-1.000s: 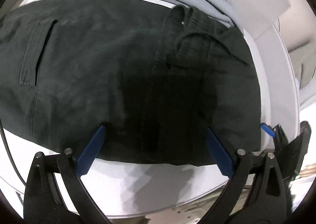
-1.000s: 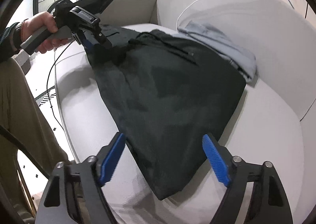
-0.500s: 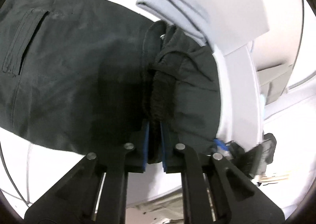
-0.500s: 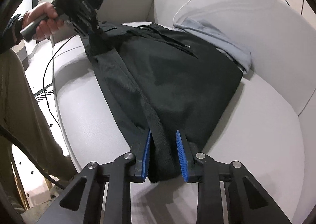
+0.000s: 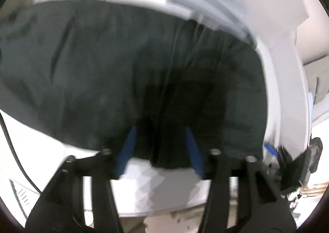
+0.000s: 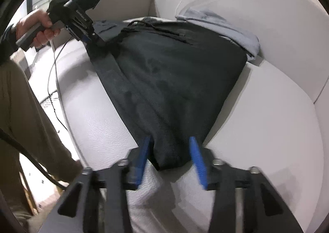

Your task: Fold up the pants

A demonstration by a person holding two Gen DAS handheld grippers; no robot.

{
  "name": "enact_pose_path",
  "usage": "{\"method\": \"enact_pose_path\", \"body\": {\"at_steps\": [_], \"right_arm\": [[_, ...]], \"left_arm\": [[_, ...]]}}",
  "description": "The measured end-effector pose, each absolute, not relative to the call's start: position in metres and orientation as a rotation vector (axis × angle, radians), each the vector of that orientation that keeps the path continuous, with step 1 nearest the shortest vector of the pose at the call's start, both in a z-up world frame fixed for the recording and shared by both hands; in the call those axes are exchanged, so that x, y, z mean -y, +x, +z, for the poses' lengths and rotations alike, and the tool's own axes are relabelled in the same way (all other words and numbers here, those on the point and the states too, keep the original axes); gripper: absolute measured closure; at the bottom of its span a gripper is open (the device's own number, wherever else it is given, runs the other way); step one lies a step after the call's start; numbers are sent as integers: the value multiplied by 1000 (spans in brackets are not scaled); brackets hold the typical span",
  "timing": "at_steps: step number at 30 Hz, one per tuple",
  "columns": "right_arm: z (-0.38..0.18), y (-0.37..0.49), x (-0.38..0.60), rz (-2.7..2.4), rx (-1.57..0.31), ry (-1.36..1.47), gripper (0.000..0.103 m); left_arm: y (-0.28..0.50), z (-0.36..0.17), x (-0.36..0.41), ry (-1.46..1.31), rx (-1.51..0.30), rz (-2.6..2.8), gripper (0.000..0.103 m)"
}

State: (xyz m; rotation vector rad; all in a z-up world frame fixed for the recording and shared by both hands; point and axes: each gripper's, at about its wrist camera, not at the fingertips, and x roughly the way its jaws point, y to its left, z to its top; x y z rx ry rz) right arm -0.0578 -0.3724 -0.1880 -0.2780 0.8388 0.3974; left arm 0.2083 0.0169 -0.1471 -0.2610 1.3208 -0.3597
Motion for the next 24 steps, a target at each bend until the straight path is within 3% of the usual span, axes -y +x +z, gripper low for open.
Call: {"method": "enact_pose_path", "body": {"at_steps": [2, 3, 5, 13, 19, 21, 24], "right_arm": [[-165, -62, 380, 440, -768, -185, 44], [-152, -61, 385, 446, -725, -146, 29], [-130, -50, 391, 410, -661, -102, 13], [-109, 77, 380, 266, -650, -85, 13], [-134, 162, 416, 200, -767, 213, 14], [-154, 182, 432, 170, -851, 318, 28], [-177, 191, 439, 150, -922, 336, 28]], "left_arm": [[219, -120, -10, -245, -1217, -359, 30], [226, -110, -5, -239, -1177, -369, 26], [246, -102, 8, -221, -1161, -401, 23], [317, -136, 29, -313, -1241, -478, 23], [335, -168, 37, -356, -1282, -549, 23], [344, -175, 36, -426, -1283, -591, 28], [351, -184, 27, -525, -1281, -618, 39]]}}
